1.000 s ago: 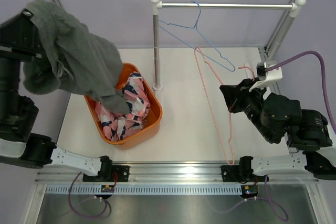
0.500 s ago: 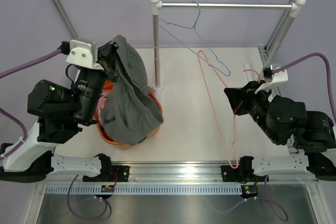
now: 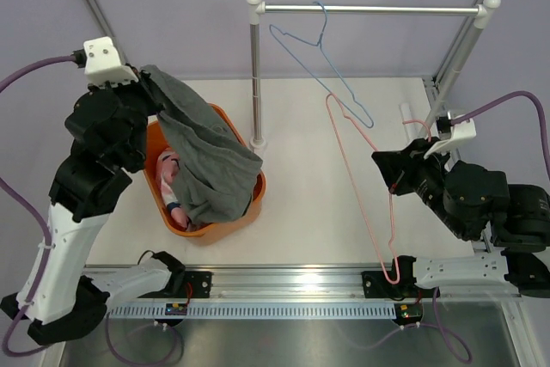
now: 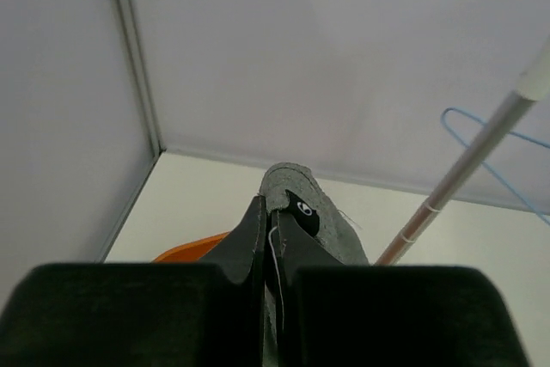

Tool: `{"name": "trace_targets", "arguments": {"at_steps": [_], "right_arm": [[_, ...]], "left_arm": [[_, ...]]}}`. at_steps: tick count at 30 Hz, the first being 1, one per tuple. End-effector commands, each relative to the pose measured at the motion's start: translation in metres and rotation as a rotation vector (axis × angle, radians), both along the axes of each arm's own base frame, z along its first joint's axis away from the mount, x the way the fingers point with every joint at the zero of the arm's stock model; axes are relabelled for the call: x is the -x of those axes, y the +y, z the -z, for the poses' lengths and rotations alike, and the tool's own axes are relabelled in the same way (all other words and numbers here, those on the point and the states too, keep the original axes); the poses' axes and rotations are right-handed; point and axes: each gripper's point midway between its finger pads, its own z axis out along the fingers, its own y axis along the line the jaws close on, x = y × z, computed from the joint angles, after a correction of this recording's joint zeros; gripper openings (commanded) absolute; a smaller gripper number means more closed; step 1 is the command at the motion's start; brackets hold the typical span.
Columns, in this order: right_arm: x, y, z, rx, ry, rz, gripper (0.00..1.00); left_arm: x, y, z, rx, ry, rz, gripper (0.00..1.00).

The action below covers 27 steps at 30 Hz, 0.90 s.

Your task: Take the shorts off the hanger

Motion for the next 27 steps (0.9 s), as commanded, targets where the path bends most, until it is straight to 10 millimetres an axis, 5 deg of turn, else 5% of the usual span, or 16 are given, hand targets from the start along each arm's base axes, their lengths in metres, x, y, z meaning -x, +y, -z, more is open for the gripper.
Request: {"name": "trace_targets", "arguments": {"at_steps": [1,8,9,11,12,14,15,16,17,18,21,27], "right_arm": [[0.002,-0.001,0.001,-0.017,0.021,-0.004,0.0],[0.005,-0.012,0.008,0.01,0.04,-0.005,0.0],[0.006,-0.014,0.01,0.022,0.044,-0.003,0.0],[0.007,-0.015,0.013,0.027,0.051,-0.007,0.0],[0.007,-0.016,0.013,0.027,0.053,-0.011,0.0],[0.009,-0.018,0.014,0.029,0.057,-0.02,0.0],[0.01,-0.016,0.015,0.032,0.06,-0.033,0.0],[0.011,-0.018,0.012,0.029,0.058,-0.04,0.0],[0.012,-0.019,0.011,0.031,0.058,-0.047,0.0],[0.014,-0.02,0.006,0.025,0.051,-0.061,0.0],[0.016,-0.02,-0.013,-0.053,0.007,-0.094,0.0],[0.005,-0.049,-0.041,-0.111,-0.094,0.001,0.0]], "left_arm": [[-0.014,0.006,0.034,0.184,0.096,0.011,0.0],[-0.035,0.022,0.168,0.442,0.32,-0.042,0.0],[-0.038,0.017,0.209,0.513,0.396,-0.027,0.0],[-0.036,0.011,0.243,0.582,0.452,-0.014,0.0],[-0.03,0.004,0.28,0.61,0.526,-0.004,0.0],[-0.028,-0.003,0.296,0.683,0.531,0.012,0.04],[-0.025,-0.008,0.3,0.705,0.529,0.035,0.09],[-0.022,-0.009,0.31,0.722,0.542,0.032,0.29],[-0.021,-0.009,0.309,0.726,0.536,0.035,0.39],[-0.019,-0.01,0.305,0.724,0.523,0.049,0.63],[-0.014,-0.009,0.281,0.7,0.483,0.077,0.93],[-0.004,-0.01,0.223,0.631,0.389,0.155,0.99]]}}
